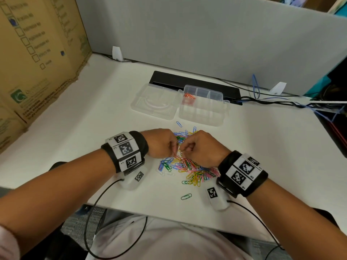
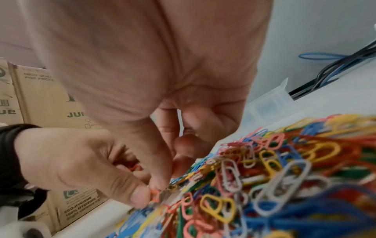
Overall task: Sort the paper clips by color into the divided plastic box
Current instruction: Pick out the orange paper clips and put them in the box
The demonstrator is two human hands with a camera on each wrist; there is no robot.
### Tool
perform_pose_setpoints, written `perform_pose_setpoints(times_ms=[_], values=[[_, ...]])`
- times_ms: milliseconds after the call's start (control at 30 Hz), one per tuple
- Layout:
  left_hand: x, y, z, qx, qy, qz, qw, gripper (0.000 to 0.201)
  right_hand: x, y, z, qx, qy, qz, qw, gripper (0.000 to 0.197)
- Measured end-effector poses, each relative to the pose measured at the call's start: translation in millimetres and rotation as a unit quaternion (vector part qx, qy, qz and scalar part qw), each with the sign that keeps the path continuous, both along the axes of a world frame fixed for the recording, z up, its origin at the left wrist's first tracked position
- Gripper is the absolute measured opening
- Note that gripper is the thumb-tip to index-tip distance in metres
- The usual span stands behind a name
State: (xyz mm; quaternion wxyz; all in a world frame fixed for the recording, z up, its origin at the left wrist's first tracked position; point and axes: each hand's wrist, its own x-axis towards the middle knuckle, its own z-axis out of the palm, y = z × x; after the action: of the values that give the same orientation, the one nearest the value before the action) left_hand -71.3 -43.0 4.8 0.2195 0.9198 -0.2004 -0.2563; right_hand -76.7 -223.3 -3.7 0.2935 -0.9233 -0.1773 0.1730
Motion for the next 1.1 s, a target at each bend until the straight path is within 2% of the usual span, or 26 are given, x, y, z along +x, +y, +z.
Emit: perform_pose_setpoints(times_ms=[133, 267, 367, 433, 500, 600, 667, 767, 900, 967, 1033, 1100], values=[[-1.1, 9.7, 0.9, -0.029, 0.001, 0.052, 0.998, 0.004, 1.6, 12.8, 4.9, -0.032, -0.009, 0.013, 0.999, 0.018], [1.2, 20.3, 0.4, -0.048, 0.021, 0.114, 0.992, 0.011, 2.2, 23.1, 4.4, -0.073, 0.005, 0.035, 0.997, 0.012], [4.2, 23.1, 3.9, -0.115, 0.066, 0.188, 0.973, 0.012, 4.7, 28.5, 2.1, -0.114, 0.006, 0.046, 0.992, 0.011], [4.9, 22.5, 3.0, -0.229, 0.154, 0.266, 0.924, 0.02, 7.2, 32.1, 4.6, -0.146, 0.02, 0.058, 0.987, 0.01], [4.7, 21.0, -0.5, -0.341, 0.224, 0.323, 0.854, 0.022, 7.8, 34.4, 7.8, -0.167, 0.03, 0.065, 0.983, 0.01], [4.3, 18.2, -1.1, -0.439, 0.273, 0.359, 0.777, 0.019, 6.5, 33.7, 13.4, -0.157, 0.016, 0.045, 0.986, 0.005], [4.3, 17.2, 1.0, -0.475, 0.294, 0.373, 0.74, 0.02, 7.5, 29.7, 20.0, -0.115, -0.001, 0.014, 0.993, 0.004], [2.4, 14.8, 0.7, -0.489, 0.325, 0.388, 0.711, 0.022, 10.6, 25.4, 33.8, -0.011, -0.019, -0.026, 0.999, 0.005], [-4.4, 4.2, -6.7, -0.477, 0.339, 0.386, 0.713, 0.015, 9.8, 37.4, 47.0, 0.105, -0.058, -0.04, 0.992, 0.012], [-8.5, -1.7, -12.6, -0.492, 0.345, 0.378, 0.705, 0.017, 8.4, 45.8, 47.9, 0.11, -0.042, -0.025, 0.993, 0.011], [-11.0, -4.2, -15.7, -0.515, 0.367, 0.379, 0.676, 0.025, 6.7, 49.6, 44.5, 0.085, -0.036, -0.009, 0.996, 0.006], [-10.8, -2.3, -14.7, -0.537, 0.397, 0.375, 0.643, 0.026, 4.6, 46.2, 40.2, 0.079, -0.066, -0.011, 0.995, 0.005]])
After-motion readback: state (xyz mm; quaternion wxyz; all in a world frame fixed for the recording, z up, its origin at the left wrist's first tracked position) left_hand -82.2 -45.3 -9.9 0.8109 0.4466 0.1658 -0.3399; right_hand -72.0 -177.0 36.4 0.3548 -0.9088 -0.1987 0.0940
